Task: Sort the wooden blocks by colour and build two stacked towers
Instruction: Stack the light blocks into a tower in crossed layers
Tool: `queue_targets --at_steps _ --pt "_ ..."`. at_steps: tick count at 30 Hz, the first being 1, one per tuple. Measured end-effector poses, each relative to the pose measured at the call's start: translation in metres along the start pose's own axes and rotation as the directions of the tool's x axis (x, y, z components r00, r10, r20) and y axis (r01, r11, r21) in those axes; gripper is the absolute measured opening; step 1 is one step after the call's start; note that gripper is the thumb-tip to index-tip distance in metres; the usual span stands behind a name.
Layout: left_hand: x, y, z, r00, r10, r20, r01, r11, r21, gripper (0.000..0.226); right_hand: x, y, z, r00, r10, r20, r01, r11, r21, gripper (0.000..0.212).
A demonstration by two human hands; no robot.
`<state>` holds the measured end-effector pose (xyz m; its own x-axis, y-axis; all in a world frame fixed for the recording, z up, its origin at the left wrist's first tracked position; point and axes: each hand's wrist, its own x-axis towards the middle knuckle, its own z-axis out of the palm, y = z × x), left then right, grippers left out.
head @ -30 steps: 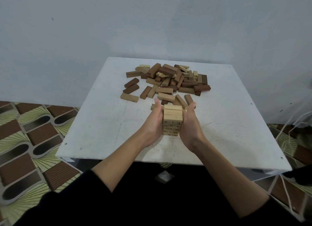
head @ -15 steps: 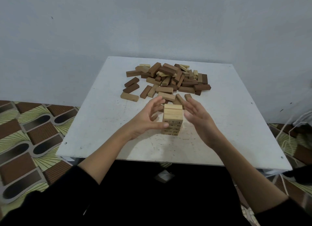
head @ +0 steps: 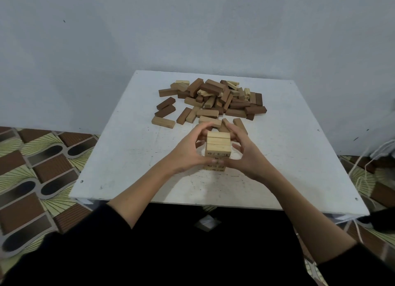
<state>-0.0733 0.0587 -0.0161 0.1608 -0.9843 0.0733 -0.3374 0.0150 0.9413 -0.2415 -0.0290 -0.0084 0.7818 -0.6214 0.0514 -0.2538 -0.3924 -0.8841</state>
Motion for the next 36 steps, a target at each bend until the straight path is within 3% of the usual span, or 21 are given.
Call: queue_targets --at_steps 36 --pt "0.002 -0.002 -0.003 0.999 -0.039 0.005 0.039 0.999 -0.032 0.093 0.010 0.008 -0.007 0.999 0.046 0.008 -0.045 0.998 -0.036 0.094"
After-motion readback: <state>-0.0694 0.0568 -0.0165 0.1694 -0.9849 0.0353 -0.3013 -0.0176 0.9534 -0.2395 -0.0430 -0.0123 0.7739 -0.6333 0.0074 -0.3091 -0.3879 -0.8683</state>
